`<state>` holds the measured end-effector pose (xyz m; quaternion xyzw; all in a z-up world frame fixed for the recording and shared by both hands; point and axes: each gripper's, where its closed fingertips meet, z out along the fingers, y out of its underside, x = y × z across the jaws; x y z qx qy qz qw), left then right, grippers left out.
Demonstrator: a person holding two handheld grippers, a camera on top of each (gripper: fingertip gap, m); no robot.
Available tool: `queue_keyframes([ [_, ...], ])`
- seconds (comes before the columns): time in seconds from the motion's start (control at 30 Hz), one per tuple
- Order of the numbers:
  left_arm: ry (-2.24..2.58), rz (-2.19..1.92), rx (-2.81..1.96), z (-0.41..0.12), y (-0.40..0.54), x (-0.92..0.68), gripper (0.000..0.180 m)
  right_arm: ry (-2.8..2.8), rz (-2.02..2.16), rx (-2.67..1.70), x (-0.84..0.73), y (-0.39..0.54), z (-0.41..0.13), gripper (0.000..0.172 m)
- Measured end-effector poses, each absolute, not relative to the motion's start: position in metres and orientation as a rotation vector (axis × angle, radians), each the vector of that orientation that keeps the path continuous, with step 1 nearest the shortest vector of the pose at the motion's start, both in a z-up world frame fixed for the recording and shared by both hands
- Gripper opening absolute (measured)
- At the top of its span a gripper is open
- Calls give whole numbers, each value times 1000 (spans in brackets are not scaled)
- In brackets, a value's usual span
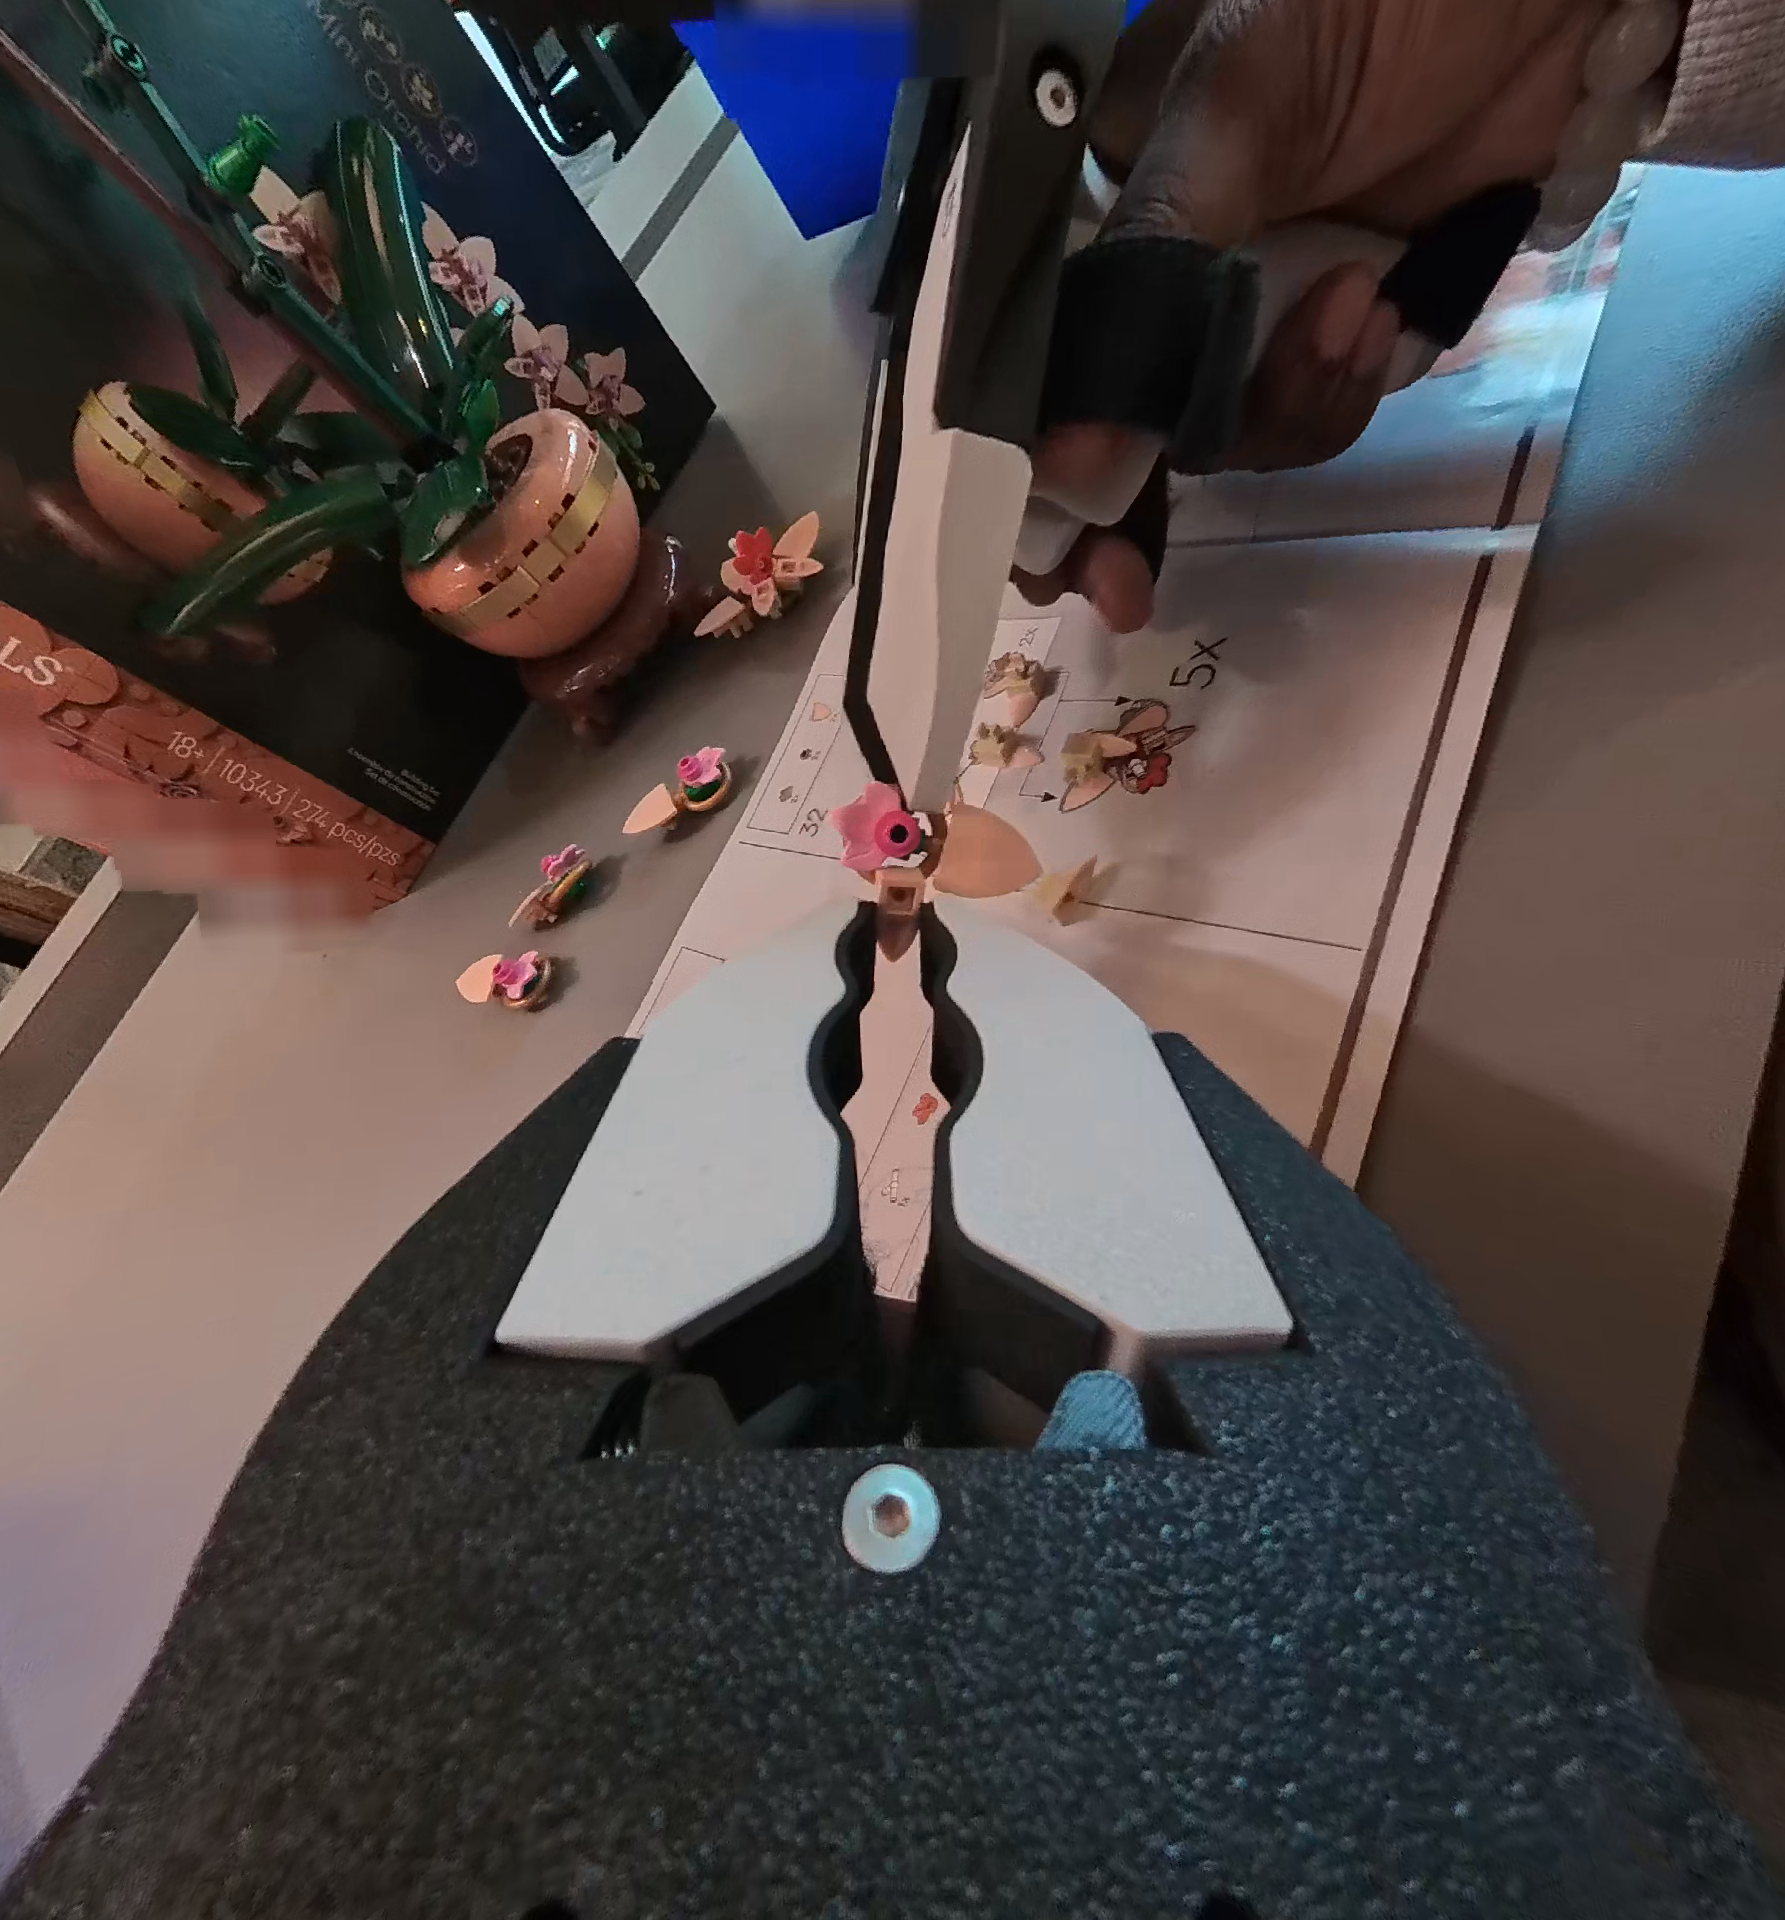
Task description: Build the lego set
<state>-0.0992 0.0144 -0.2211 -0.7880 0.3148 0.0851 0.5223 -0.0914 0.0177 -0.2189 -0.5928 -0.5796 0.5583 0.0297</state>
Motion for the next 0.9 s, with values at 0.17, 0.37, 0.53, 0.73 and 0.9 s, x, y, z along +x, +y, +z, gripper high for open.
queue_keyframes([
  [0.17,760,197,-1893,-224,14,-97,8,-1805,1699,-1818,-89,17,-221,2],
  [0.37,766,205,-1900,-226,14,-97,8,-1808,1674,-1822,-89,18,-224,2],
  [0.53,766,206,-1903,-226,15,-97,9,-1811,1659,-1820,-88,18,-225,2],
  [0.73,767,207,-1905,-227,15,-97,9,-1799,1674,-1826,-89,19,-226,2],
  [0.9,769,209,-1909,-228,15,-97,9,-1799,1672,-1830,-89,18,-227,2],
])
